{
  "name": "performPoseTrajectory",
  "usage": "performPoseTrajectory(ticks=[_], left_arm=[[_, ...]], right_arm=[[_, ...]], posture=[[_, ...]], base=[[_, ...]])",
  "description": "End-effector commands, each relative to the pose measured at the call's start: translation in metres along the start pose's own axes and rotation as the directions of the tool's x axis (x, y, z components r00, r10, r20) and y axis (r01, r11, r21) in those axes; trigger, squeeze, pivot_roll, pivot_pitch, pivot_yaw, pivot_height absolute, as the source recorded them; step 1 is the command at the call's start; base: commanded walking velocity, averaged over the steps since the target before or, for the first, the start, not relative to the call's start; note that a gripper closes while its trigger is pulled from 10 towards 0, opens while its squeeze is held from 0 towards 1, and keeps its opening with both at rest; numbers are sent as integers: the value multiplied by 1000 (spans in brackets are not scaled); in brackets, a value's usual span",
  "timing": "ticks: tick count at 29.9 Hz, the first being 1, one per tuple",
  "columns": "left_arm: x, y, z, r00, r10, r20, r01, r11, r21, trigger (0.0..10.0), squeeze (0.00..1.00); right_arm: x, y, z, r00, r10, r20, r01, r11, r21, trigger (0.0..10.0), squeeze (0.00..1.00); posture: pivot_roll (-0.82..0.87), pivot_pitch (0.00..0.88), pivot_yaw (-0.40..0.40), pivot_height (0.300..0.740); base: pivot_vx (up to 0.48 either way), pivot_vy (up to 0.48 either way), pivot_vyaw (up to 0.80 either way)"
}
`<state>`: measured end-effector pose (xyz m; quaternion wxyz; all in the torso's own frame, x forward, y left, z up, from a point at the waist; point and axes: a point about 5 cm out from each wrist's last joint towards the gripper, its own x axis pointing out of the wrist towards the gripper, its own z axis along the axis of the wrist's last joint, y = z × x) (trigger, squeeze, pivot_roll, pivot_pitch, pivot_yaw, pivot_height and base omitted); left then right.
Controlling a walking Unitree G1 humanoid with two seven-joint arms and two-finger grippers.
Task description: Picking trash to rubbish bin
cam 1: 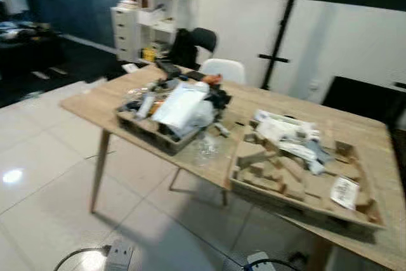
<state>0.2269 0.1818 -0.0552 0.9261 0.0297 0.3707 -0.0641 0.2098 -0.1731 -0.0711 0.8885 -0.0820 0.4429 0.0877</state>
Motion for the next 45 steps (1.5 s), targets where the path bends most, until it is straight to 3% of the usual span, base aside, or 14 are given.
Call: performPoseTrajectory(ticks=[1,14,27,38,45], left_arm=[[0,-2,-3,1000,-8,-10,8,999,-33,10000,67],[1,-7,1,1000,-29,12,29,999,-30,10000,67],[0,-3,2,1000,-2,27,2,1000,-7,10000,78],[-1,2,1,998,47,37,-44,996,-77,10000,86],[0,2,3,997,56,43,-51,992,-117,10000,90]], right_arm=[[0,0,-3,1000,-7,-13,7,1000,12,10000,0],[0,-5,-1,999,-38,-5,39,996,78,10000,0],[-1,-7,-3,999,-53,-9,54,993,107,10000,0],[-2,-13,-5,998,-62,-4,62,992,113,10000,0],[-2,-12,1,999,-49,20,47,995,87,10000,0]], posture=[[52,33,-52,740],[50,28,-52,740],[49,29,-41,740],[51,36,-46,740],[36,42,-44,740]], base=[[0,0,-800],[0,0,-800],[0,0,-800],[0,0,-800],[0,0,-61]])
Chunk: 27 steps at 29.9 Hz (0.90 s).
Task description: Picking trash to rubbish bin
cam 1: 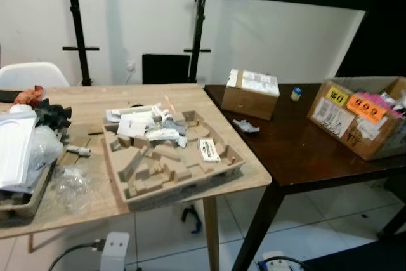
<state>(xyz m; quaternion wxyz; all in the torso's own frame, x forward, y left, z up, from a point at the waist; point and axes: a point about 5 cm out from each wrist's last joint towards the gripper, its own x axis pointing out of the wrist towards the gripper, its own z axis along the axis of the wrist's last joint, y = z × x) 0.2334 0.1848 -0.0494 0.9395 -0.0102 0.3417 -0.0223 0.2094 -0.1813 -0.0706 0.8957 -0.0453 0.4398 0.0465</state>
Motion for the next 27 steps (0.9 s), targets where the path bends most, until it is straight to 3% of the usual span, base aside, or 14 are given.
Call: performPoseTrajectory(ticks=[1,14,27], left_arm=[[-1,-1,-6,1000,4,-20,-4,1000,-13,10000,90],[0,0,-2,1000,26,-10,-26,999,-38,10000,114],[0,2,-3,999,35,-14,-36,998,-49,10000,110]], right_arm=[[0,-4,4,1000,-4,12,4,1000,-16,10000,0],[1,2,5,1000,18,21,-17,999,-41,10000,0],[1,3,9,999,28,30,-26,998,-52,10000,0]], posture=[[36,42,-44,740],[47,46,-52,740],[45,48,-53,740]], base=[[0,0,0],[0,0,0],[0,-297,0]])
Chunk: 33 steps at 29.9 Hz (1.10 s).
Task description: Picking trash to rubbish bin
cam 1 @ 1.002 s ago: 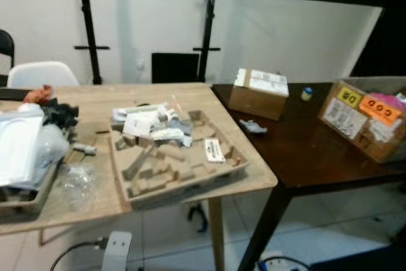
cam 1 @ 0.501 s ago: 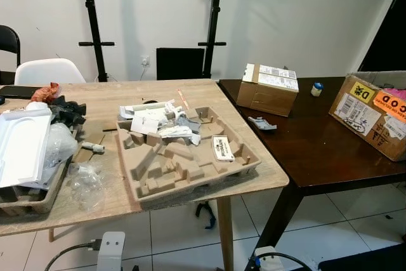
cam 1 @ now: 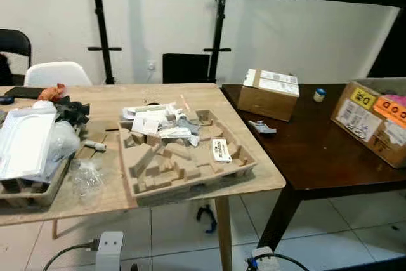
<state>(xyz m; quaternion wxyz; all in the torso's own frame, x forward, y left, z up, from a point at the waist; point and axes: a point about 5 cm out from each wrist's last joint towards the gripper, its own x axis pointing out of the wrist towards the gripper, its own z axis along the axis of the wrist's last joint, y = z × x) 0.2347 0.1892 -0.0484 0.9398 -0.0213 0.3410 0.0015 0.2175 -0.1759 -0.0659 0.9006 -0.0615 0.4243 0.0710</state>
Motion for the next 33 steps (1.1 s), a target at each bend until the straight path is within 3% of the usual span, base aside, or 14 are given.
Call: performPoseTrajectory(ticks=[1,33], left_arm=[[-1,-2,-4,1000,-1,-16,1,1000,-12,10000,110],[1,-1,-1,1000,2,-15,-3,1000,-17,10000,106]], right_arm=[[0,-1,-1,1000,0,-2,0,1000,-1,10000,0],[1,3,5,1000,12,8,-11,1000,-25,10000,0]], posture=[[45,48,-53,740],[44,51,-52,740]], base=[[0,-304,0],[0,-299,0]])
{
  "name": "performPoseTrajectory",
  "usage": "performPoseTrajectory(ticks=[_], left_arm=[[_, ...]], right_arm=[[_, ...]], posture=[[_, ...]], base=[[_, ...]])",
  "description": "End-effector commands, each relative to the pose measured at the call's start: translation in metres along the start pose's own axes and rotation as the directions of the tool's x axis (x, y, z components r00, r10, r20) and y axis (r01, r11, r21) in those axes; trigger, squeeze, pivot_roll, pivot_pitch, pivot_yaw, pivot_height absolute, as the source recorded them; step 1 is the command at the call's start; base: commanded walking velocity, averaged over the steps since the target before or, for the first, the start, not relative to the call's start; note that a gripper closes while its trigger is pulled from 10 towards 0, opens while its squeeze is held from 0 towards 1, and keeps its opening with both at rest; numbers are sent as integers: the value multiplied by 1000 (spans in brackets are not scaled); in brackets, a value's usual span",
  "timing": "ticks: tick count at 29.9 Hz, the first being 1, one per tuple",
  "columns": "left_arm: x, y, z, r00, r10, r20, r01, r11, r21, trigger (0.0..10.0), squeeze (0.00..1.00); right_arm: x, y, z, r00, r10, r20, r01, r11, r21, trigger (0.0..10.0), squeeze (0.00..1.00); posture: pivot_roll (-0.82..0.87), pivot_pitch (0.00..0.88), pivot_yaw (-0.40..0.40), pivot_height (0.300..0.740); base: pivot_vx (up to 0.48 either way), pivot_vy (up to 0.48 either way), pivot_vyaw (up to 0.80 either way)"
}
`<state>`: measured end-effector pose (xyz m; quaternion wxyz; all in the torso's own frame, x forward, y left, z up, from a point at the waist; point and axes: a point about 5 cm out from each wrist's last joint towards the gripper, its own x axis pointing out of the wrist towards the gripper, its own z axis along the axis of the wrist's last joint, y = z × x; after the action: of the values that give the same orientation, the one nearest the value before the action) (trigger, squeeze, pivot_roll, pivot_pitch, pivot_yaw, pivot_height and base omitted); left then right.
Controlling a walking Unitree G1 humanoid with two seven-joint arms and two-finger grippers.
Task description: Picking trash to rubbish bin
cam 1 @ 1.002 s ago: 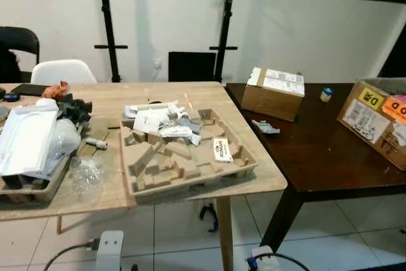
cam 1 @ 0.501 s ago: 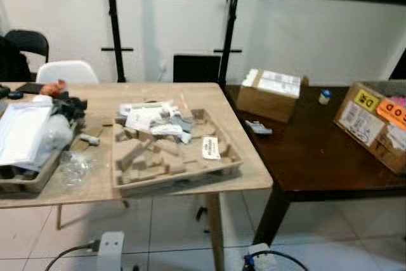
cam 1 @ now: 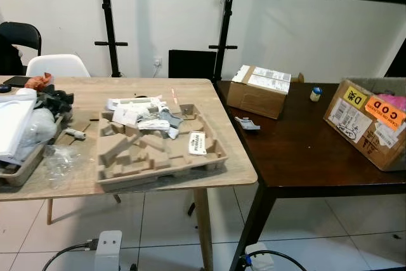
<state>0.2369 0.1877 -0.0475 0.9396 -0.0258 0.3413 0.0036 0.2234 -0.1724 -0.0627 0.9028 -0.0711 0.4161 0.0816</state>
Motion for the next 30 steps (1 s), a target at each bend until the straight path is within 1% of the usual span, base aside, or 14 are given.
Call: performPoseTrajectory(ticks=[1,30], left_arm=[[-1,0,-3,1000,2,-14,-2,1000,-7,10000,106],[0,1,-1,1000,3,-5,-3,1000,-14,10000,110]], right_arm=[[0,1,-2,1000,2,-9,-2,1000,2,10000,0],[0,1,0,1000,9,-2,-9,1000,-11,10000,0]], posture=[[44,51,-52,740],[39,45,-57,740]], base=[[0,-300,0],[0,-306,0]])
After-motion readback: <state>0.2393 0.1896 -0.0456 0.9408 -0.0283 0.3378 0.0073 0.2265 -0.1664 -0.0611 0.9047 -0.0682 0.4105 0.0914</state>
